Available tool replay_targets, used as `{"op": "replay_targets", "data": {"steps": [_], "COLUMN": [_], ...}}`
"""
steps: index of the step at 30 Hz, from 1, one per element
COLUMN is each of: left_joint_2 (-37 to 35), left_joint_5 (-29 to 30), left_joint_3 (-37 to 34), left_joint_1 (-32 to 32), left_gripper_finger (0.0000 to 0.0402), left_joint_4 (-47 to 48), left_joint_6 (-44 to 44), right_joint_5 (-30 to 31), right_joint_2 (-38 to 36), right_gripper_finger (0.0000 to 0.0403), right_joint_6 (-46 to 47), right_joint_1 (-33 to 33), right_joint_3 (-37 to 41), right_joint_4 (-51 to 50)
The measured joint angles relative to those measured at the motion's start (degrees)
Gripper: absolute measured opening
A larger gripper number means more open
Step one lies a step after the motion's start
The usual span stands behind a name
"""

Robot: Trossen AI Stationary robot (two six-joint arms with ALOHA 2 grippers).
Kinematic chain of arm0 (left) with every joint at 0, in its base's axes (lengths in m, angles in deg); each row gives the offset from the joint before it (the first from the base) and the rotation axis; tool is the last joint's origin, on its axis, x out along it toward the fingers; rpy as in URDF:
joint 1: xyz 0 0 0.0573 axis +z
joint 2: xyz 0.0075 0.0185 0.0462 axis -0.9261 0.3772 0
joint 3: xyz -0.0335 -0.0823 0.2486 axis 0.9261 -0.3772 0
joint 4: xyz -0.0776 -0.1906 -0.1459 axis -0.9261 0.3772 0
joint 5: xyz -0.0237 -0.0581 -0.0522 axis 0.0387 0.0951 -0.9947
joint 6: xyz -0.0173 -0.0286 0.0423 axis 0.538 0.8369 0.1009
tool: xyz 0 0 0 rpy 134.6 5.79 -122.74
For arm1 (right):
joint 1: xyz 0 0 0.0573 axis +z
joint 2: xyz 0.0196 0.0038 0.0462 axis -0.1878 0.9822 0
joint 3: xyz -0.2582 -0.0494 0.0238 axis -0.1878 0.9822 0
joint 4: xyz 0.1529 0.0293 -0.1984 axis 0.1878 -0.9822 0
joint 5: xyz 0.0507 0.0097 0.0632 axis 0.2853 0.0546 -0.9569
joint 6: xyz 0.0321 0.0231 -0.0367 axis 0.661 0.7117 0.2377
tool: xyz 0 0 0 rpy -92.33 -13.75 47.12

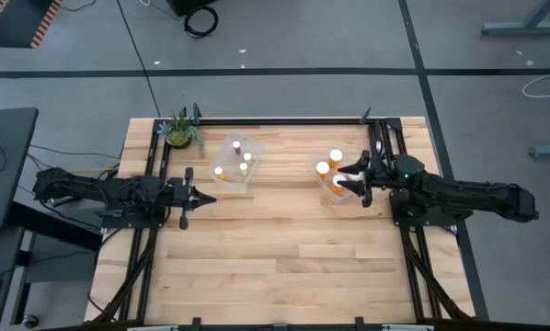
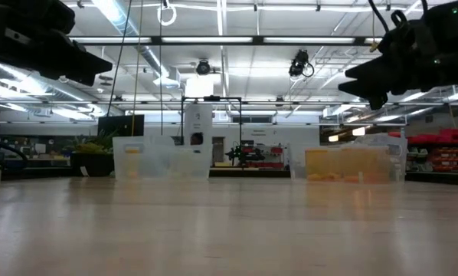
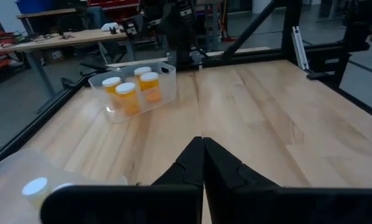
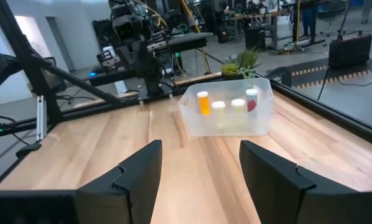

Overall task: Pick and place medicine bottles into bin by pill shape (circle, oval)
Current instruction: Return to Home Position

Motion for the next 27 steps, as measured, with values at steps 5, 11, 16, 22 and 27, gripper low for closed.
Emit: {"op": "replay_targets", "data": {"steps": [5,11,16,22,27], "left_joint_2": [0.0,0.02,0.04,0.04,0.04], "left_joint_5": [0.0,0.02,0.02,0.04,0.04], "left_joint_3": [0.0,0.0,0.0,0.0,0.0], "left_joint_1": [0.0,0.0,0.0,0.0,0.0], "left_gripper_finger": [0.0014,0.0015,0.0007,0.0019,0.0006], "left_joint_4": [0.01,0.22,0.58,0.54,0.74], "left_joint_6": [0.02,0.04,0.07,-0.01,-1.58], "right_joint_5": [4.21,10.67,18.41,29.16,30.03], "right_joint_2": [0.0,0.0,0.02,0.02,0.0], "right_gripper_finger": [0.0222,0.0222,0.0222,0.0222,0.0222], "right_joint_6": [-0.1,-1.45,0.84,-3.37,-7.97], "right_joint_1": [6.72,14.31,21.97,32.86,37.33], "right_joint_3": [-1.93,-2.4,-2.42,-2.42,-1.99], "right_joint_4": [0.2,-0.88,-2.07,-2.06,-3.18]}}
